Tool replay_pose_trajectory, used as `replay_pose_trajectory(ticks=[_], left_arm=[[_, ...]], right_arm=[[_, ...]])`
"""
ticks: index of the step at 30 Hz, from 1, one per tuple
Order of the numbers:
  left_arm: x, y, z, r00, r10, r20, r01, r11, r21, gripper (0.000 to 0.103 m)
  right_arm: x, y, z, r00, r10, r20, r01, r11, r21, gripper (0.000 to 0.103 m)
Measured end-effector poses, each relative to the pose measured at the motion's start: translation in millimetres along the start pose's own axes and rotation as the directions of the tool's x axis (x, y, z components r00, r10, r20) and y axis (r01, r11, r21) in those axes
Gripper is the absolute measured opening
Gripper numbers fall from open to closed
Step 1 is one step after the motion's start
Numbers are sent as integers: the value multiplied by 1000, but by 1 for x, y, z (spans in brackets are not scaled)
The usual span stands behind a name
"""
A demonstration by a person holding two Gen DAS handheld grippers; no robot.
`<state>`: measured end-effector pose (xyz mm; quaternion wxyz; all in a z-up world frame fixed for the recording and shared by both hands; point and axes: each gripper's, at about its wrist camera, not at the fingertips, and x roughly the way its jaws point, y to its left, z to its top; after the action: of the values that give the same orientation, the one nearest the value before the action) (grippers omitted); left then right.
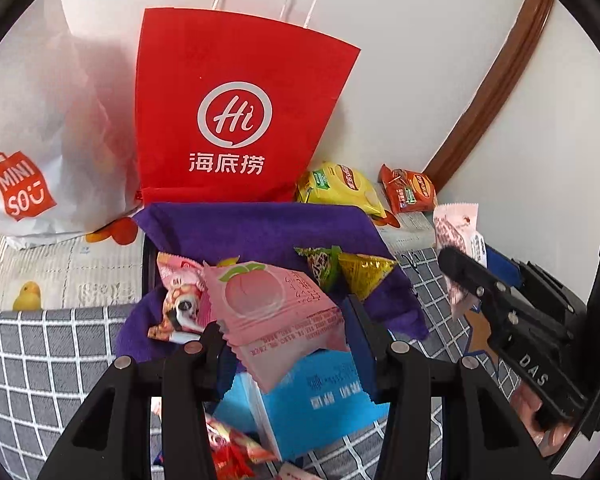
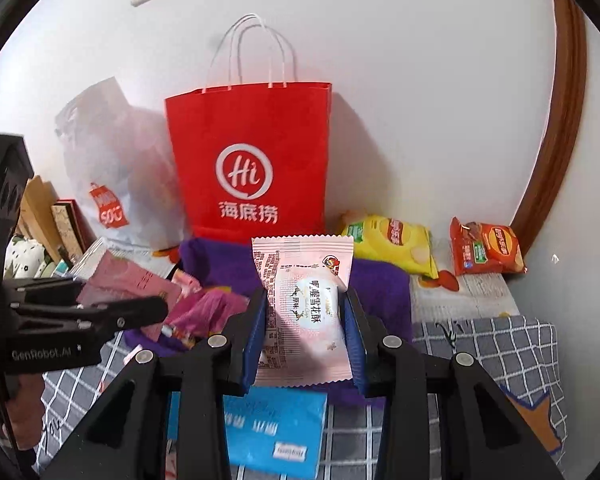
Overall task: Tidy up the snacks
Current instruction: 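Lift both held packets and carry them over the purple towel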
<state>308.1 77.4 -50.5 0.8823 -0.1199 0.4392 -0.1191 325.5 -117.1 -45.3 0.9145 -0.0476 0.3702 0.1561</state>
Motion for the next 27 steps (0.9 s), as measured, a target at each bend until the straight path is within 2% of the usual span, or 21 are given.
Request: replay_pose_trajectory(ticks=[12,16,20,23,27], left_arm=[[37,20,36,999,-20,-31,19,999,-43,44],[54,28,41,999,-31,-39,30,998,-50,43],[72,37,38,997,-40,-68,35,997,-72,39],[83,38,36,995,-25,-94,19,998,-57,38],[91,36,32,993,2,-118,-8,999,-46,38]], right_arm=[[57,10,35,1000,5,-22,-6,1000,-28,37],[79,12,32,999,9,-47,-10,999,-39,37],[104,11,23,994,9,-108,-16,998,-67,37],[117,9,17,987,39,-154,-50,996,-67,37],[132,8,8,977,36,-210,-53,996,-76,37]])
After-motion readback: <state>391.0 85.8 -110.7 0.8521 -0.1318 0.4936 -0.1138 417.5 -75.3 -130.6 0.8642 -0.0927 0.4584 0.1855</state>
